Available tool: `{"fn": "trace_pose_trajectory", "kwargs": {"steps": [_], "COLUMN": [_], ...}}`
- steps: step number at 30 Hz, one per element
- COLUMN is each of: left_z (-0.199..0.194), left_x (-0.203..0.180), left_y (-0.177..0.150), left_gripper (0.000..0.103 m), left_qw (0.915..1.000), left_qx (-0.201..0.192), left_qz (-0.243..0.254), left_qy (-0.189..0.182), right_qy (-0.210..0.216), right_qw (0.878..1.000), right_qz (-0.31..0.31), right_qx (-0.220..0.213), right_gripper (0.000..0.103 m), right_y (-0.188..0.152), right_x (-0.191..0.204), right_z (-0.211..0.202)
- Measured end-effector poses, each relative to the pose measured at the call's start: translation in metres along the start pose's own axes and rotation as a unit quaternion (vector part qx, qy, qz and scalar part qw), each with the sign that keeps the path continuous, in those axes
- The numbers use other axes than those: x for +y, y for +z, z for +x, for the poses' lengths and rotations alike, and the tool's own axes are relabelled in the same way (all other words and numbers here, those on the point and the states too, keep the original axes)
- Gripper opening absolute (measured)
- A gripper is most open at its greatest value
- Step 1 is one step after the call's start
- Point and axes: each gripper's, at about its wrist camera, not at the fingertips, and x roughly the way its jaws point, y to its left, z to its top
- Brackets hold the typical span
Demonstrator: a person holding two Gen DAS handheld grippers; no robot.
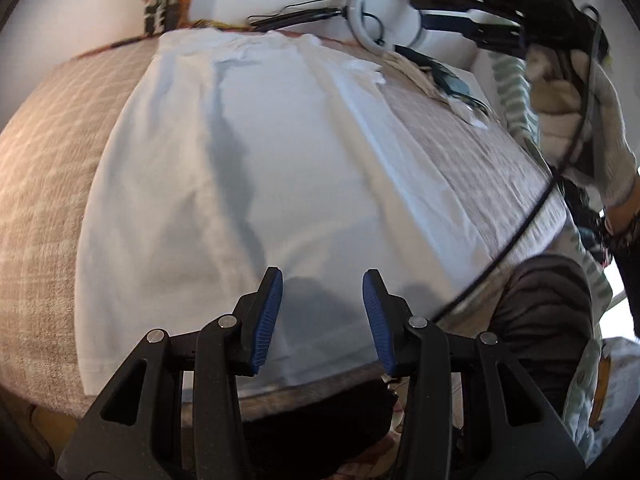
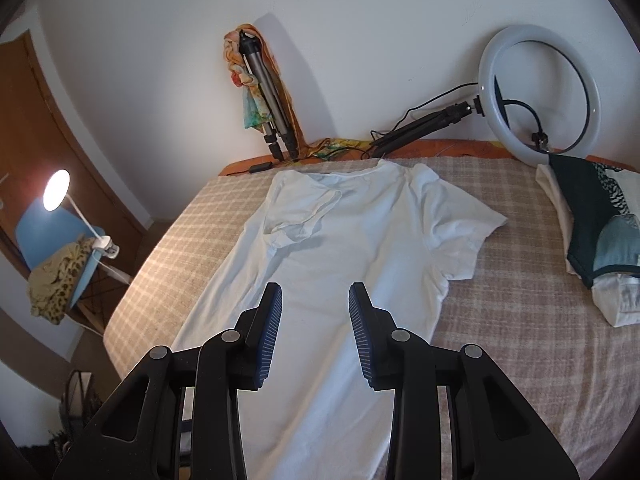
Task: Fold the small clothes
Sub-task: 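Move both tools across to the unfolded side of the shirt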
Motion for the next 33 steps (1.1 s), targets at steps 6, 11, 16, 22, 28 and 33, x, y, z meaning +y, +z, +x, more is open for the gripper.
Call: {"fn": "trace_pose_trajectory", "kwargs": {"steps": [6,11,16,22,28,33], "left_z": [-0.017,-0.016,-0.003,0.012,0.032,0.031], "left_x": [-0.032,-0.05,-0.071,-0.113,-0.147,-0.151], "left_y": [0.001,0.008,0.012,0.008,0.008,0.013], "left_gripper": [0.042,0.042,0.042,0.042,0.042,0.042], "left_qw": [0.9987,0.998,0.9985,0.9964,0.9935,0.9946], "left_qx": [-0.036,-0.048,-0.037,-0.021,0.005,-0.003], "left_qz": [0.029,0.037,0.04,0.08,0.111,0.103], "left_qy": [0.02,0.016,-0.002,-0.018,-0.022,-0.014], "right_qy": [-0.018,-0.007,0.008,-0.037,-0.041,0.023], "right_qw": [1.0,1.0,0.998,0.996,0.995,0.994], "right_qz": [-0.001,0.022,0.06,0.072,0.074,0.064], "right_qx": [-0.006,-0.008,-0.018,-0.036,-0.043,-0.082], "right_gripper": [0.042,0.043,0.043,0.043,0.043,0.043], "right_y": [-0.007,-0.009,-0.007,0.003,0.018,0.023], "right_x": [-0.02,-0.048,-0.09,-0.136,-0.168,-0.177], "right_z": [-0.018,-0.03,-0.049,-0.083,-0.101,-0.131]}}
